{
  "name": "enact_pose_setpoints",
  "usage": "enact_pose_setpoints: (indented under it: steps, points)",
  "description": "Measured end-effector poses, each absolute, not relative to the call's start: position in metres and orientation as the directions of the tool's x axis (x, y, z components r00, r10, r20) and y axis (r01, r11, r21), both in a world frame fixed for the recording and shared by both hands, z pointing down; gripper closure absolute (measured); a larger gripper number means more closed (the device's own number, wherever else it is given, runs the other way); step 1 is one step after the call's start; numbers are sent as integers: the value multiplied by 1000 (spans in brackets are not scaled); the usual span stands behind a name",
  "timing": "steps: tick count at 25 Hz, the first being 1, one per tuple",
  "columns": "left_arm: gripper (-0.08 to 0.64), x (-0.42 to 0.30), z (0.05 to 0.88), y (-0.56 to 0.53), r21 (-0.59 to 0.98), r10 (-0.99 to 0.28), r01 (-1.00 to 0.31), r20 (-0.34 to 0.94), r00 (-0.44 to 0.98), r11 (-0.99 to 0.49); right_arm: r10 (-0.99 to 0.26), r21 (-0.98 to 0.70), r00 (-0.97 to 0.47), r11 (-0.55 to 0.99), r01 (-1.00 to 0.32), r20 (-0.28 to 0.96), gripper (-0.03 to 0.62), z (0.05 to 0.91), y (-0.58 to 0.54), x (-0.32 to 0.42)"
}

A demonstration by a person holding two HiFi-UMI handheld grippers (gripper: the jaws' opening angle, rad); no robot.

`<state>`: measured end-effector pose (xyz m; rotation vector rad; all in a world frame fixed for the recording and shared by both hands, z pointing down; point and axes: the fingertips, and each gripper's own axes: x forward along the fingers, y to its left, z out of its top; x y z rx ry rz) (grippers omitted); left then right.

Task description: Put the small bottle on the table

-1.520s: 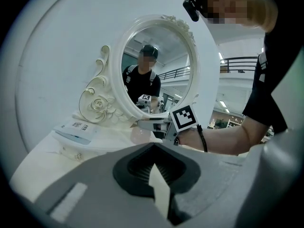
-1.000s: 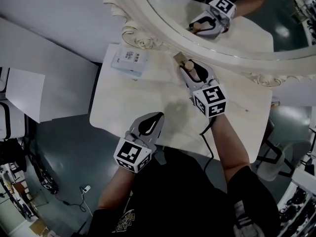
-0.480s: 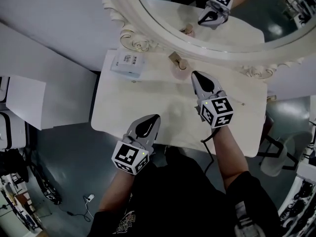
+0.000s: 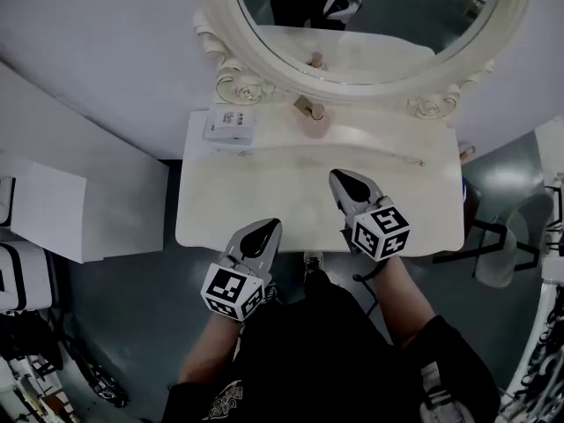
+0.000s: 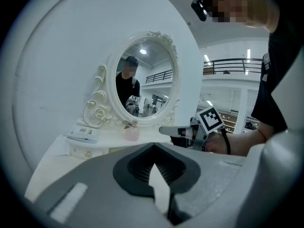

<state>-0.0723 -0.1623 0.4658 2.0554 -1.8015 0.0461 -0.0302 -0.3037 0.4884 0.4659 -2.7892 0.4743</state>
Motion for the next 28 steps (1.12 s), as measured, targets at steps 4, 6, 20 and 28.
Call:
enact_pose_setpoints:
  steps: [4, 6, 20, 28]
  points:
    - [560, -69, 461, -133, 273, -939, -954, 279, 201, -123, -266, -252, -908, 901, -353, 323, 563, 481, -255, -23]
    - [560, -68, 459, -121, 276, -936, -951, 276, 216, -139, -268, -238, -907, 905, -353, 326, 563, 477, -233, -20]
    - [560, -57, 469, -47, 306, -902, -922, 283, 326, -238, -355, -237, -868, 862, -447, 346, 563, 481, -123, 11]
    - [560, -49, 485, -12, 331, -873, -900, 301, 384, -282, -383, -254, -842, 832, -493, 380, 563, 498, -80, 22]
